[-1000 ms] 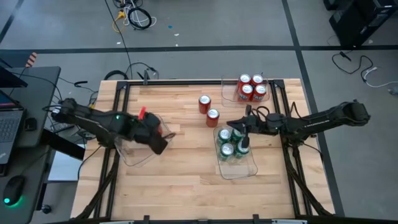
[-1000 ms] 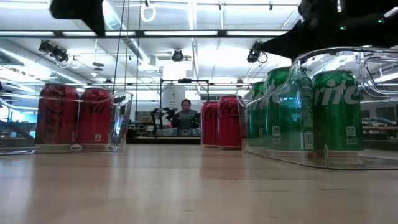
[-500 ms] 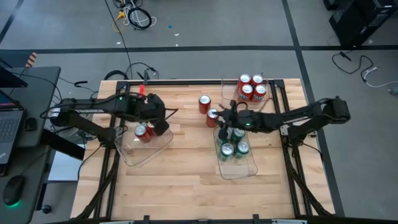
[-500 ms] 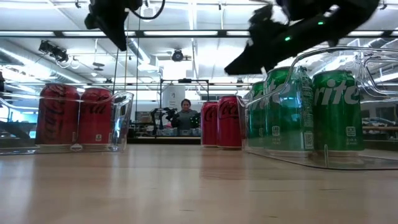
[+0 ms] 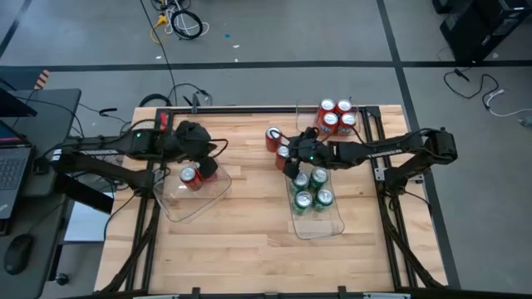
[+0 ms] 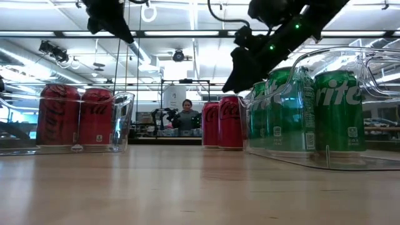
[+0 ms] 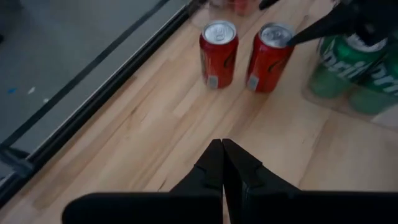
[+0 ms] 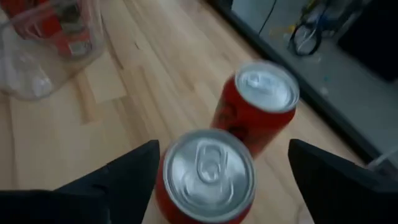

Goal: Sort soda cans
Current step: Put the bottom red soda can into the bottom left transparent bin, then put the red soda can into the bottom left transparent bin

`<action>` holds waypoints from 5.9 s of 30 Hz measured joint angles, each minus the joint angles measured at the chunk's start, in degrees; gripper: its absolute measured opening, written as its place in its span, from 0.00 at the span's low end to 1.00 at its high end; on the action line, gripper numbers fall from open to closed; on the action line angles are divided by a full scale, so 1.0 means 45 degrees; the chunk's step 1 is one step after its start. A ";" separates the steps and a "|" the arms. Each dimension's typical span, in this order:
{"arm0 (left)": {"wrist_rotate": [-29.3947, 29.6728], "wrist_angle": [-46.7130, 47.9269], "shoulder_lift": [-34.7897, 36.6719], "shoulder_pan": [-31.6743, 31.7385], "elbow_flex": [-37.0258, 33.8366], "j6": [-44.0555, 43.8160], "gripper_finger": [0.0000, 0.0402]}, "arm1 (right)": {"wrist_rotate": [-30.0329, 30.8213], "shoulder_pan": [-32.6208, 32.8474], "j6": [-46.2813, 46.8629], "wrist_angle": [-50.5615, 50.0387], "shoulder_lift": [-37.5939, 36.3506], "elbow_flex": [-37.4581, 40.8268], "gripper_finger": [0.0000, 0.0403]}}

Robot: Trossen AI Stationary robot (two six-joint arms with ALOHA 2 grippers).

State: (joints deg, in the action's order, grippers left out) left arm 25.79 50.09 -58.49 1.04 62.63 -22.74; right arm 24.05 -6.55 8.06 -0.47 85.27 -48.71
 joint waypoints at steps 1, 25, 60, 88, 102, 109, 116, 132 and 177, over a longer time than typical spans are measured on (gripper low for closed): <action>-0.0036 -0.0328 0.0338 0.0000 -0.0384 0.0004 0.00 | -0.0218 -0.0101 0.0155 -0.0171 0.0000 0.0000 0.85; -0.0126 -0.3218 0.2775 -0.0001 -0.3575 0.0371 0.00 | -0.3142 0.0211 -0.0173 0.0627 0.1137 -0.1374 0.68; 0.1775 -0.3116 0.3805 0.0393 -0.1645 0.2035 0.00 | -0.4063 0.1345 -0.2599 -0.2570 0.8914 -1.2850 0.68; 0.1348 -0.3207 0.3660 0.0389 -0.1642 0.1738 0.00 | -0.4070 0.0729 -0.2502 -0.2833 0.8937 -1.1293 0.74; 0.1352 -0.3143 0.3659 0.0389 -0.1642 0.2005 0.00 | -0.3949 0.1018 -0.2780 -0.2939 0.7903 -1.1259 0.91; 0.0980 -0.2980 0.3664 0.0389 -0.1645 0.1873 0.00 | -0.2899 0.1244 -0.3560 -0.5904 0.5443 -1.1268 0.90; 0.0804 -0.2375 0.3664 0.0389 -0.1642 0.1594 0.00 | -0.1914 -0.0158 -0.3840 -0.8145 0.3434 -0.9997 0.89; 0.0818 -0.2575 0.3664 0.0389 -0.1643 0.1575 0.00 | -0.4624 -0.3614 -0.3275 -0.3037 0.2936 -0.4910 0.90; 0.0635 -0.2533 0.2741 0.0413 -0.1637 0.1704 0.00 | -0.4507 0.2525 -0.3534 -0.2310 0.6311 -1.0703 0.71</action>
State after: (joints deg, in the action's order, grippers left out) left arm 28.65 38.69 -46.15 2.90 55.27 -15.07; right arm 3.77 4.81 -7.84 -10.86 113.67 -96.87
